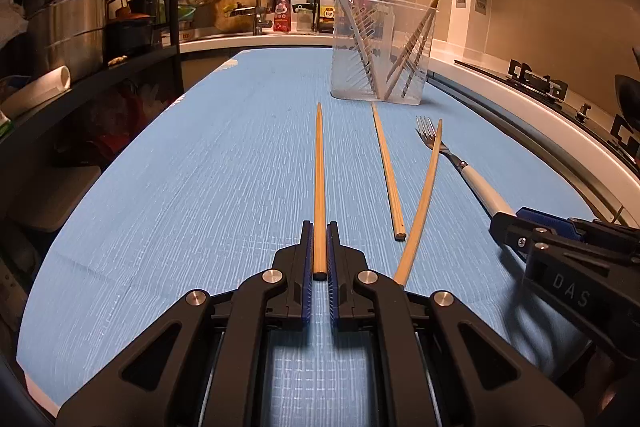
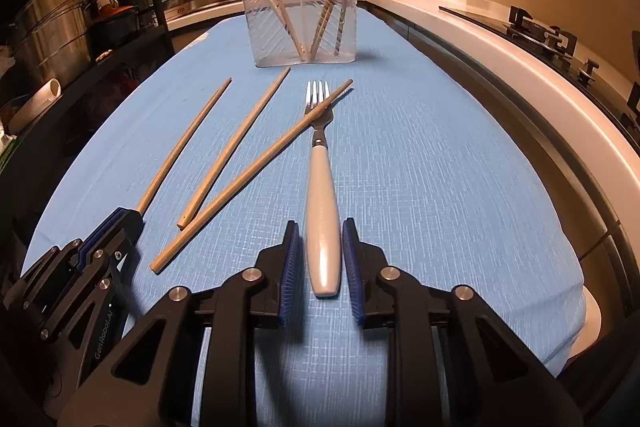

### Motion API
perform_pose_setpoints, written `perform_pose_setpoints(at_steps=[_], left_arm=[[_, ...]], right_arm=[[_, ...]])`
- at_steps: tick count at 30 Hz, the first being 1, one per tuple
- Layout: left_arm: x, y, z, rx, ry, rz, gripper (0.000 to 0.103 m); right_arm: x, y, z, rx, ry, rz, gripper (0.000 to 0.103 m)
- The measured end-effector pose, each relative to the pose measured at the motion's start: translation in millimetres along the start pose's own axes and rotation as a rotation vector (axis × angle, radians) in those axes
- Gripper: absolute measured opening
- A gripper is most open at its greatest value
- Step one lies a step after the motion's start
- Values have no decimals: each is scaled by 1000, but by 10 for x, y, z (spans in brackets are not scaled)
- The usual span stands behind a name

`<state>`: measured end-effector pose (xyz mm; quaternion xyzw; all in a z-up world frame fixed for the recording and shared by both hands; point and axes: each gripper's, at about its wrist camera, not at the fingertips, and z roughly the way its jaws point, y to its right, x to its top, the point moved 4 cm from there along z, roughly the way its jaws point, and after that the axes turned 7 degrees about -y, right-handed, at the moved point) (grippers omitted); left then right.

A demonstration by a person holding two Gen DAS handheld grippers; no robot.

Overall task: Organize utensils
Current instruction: 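Close the right gripper on the fork handle while the left gripper grasps a chopstick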

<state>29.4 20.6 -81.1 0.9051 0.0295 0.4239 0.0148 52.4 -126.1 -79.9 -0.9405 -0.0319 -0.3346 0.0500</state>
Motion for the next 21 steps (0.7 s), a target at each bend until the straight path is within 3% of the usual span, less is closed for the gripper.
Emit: perform_pose_setpoints(at_steps=[21], left_arm=[[0, -1, 10, -1, 2, -2, 7]], right_arm=[[8, -9, 2, 4, -1, -2, 18]])
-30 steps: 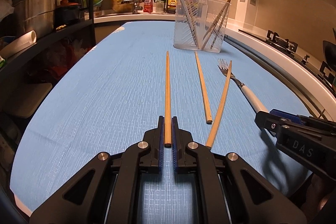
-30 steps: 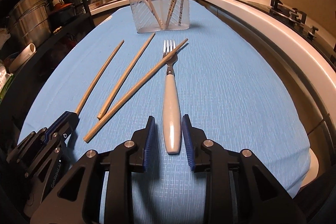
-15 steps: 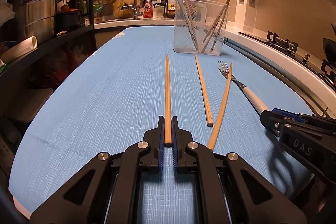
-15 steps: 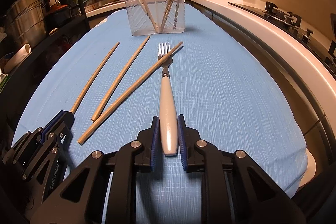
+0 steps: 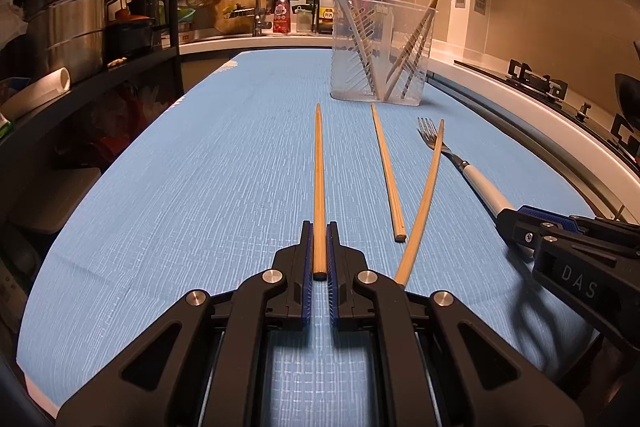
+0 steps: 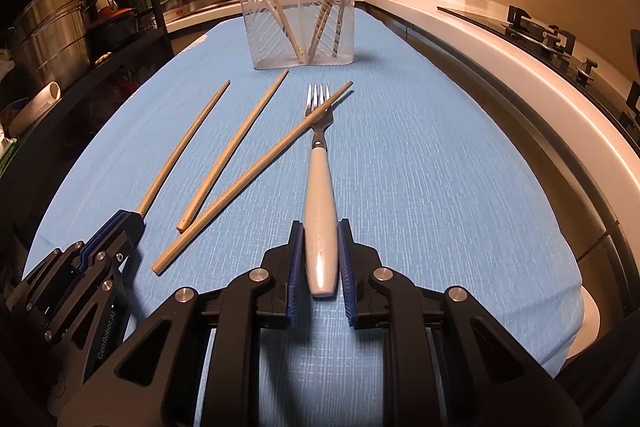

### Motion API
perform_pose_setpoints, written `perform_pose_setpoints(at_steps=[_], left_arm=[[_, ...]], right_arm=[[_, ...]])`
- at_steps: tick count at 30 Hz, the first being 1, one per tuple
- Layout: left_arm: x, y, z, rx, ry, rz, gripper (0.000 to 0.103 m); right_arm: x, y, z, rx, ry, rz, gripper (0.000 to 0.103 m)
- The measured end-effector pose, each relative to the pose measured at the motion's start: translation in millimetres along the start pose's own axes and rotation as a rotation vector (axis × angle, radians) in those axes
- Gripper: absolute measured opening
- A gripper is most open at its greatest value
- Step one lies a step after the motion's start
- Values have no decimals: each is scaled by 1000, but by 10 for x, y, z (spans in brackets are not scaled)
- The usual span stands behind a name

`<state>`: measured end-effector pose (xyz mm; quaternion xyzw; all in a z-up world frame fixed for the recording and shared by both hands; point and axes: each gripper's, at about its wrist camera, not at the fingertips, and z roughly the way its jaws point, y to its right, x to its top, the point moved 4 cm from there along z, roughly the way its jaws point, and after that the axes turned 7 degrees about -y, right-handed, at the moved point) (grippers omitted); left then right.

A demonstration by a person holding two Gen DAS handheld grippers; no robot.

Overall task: Organize utensils
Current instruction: 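Close the right gripper on the fork handle while the left gripper grasps a chopstick, then lift the fork with the right gripper while the left gripper lifts its chopstick toward the container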

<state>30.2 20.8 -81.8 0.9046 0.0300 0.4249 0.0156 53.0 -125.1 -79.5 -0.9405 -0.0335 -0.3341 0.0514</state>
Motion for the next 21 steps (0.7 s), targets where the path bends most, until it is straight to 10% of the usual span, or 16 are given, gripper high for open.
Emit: perform_pose_setpoints(at_steps=[21], left_arm=[[198, -37, -175, -9, 35, -9, 7]], right_arm=[[258, -79, -395, -31, 85, -105, 17]])
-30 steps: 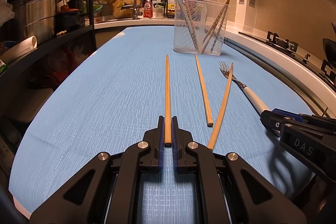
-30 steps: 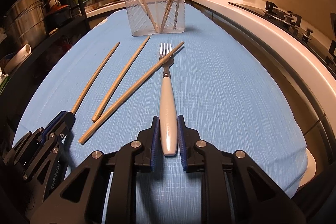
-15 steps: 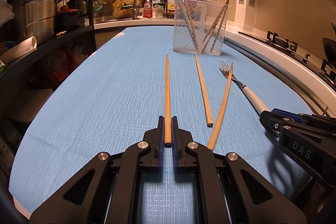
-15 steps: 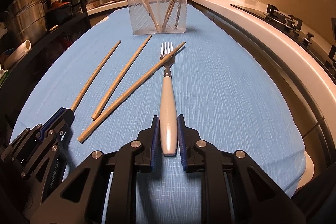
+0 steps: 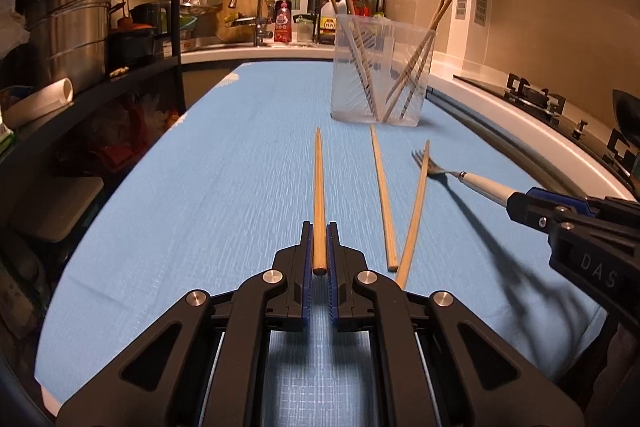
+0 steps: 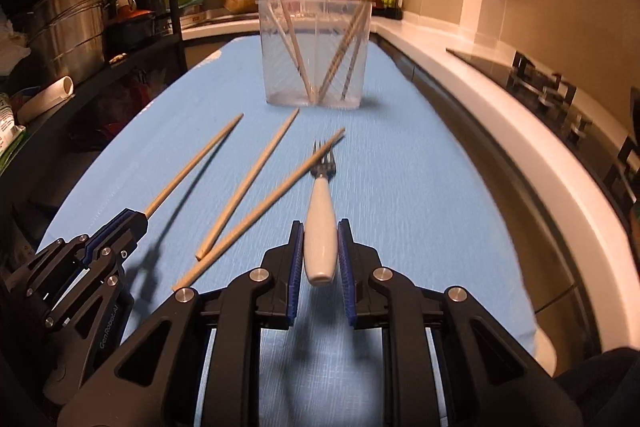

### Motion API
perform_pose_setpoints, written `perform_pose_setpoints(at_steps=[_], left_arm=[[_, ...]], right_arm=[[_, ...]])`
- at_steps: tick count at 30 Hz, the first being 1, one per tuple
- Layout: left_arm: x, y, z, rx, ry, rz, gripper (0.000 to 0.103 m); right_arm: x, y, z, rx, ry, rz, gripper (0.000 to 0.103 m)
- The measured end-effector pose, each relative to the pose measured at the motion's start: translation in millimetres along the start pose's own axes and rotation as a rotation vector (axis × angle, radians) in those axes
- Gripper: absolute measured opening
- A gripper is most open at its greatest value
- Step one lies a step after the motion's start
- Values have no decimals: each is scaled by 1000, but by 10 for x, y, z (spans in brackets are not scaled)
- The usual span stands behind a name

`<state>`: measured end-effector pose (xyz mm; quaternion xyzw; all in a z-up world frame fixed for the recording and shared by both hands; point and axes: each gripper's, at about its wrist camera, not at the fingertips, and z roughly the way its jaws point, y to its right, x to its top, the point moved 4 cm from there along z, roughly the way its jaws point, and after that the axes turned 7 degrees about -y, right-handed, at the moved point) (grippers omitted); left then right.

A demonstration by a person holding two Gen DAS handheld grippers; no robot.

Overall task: Organize utensils
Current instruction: 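Lift the fork with the right gripper while the left gripper lifts its chopstick toward the container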

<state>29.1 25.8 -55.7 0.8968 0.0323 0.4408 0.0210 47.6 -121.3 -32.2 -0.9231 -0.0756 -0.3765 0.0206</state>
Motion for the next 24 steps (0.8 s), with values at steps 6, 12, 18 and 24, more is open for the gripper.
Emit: perform_pose_setpoints(at_steps=[6, 12, 18, 24], left_arm=[[180, 27, -233, 6, 72, 31, 6], [373, 39, -437, 7, 142, 42, 6], [615, 69, -668, 8, 211, 68, 6], [929, 78, -913, 9, 286, 92, 6]], right_arm=[[180, 35, -234, -22, 62, -38, 17], [350, 53, -467, -52, 127, -76, 17], [558, 72, -705, -51, 195, -96, 17], [755, 131, -889, -35, 239, -85, 17]])
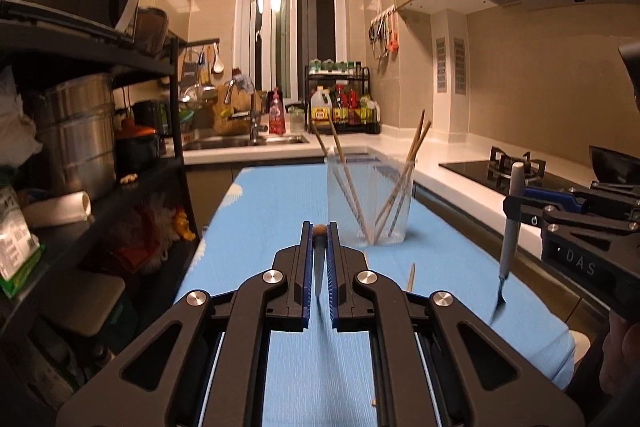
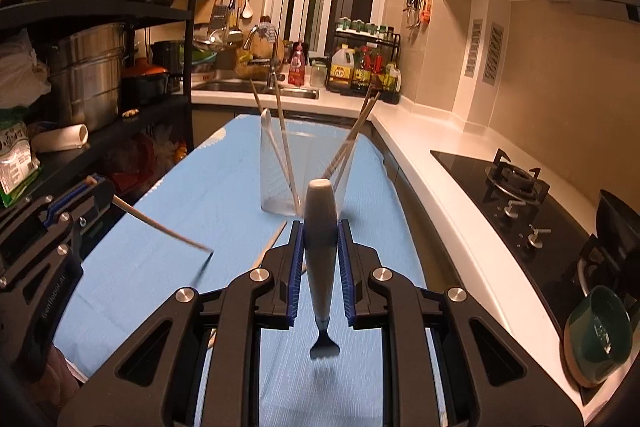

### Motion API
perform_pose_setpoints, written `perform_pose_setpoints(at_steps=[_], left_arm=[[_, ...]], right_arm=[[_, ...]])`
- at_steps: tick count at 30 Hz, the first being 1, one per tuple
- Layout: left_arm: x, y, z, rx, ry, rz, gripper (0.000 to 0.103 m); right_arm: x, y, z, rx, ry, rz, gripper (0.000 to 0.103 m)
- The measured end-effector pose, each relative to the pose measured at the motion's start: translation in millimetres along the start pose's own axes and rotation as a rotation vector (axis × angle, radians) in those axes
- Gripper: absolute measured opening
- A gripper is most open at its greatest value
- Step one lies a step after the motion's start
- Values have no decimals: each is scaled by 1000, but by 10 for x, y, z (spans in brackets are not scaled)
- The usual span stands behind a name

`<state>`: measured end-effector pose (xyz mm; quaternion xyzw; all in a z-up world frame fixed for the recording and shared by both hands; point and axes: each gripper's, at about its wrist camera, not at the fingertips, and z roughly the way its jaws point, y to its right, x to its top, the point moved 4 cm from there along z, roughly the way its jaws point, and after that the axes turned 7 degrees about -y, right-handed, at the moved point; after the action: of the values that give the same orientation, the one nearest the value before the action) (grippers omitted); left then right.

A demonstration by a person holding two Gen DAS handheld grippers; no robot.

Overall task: Organize utensils
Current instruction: 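Lift the fork with the right gripper while the left gripper lifts its chopstick toward the container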

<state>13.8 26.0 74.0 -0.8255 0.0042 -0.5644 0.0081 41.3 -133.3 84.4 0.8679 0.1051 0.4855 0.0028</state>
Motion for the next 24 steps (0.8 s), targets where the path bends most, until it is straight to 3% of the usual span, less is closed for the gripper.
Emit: perform_pose_setpoints(at_steps=[11, 24], left_arm=[[668, -56, -21, -30, -19, -21, 6], [1116, 62, 139, -71, -86, -20, 6]], right_arm=[[393, 64, -151, 18, 51, 8, 17], [796, 153, -130, 36, 69, 23, 17]])
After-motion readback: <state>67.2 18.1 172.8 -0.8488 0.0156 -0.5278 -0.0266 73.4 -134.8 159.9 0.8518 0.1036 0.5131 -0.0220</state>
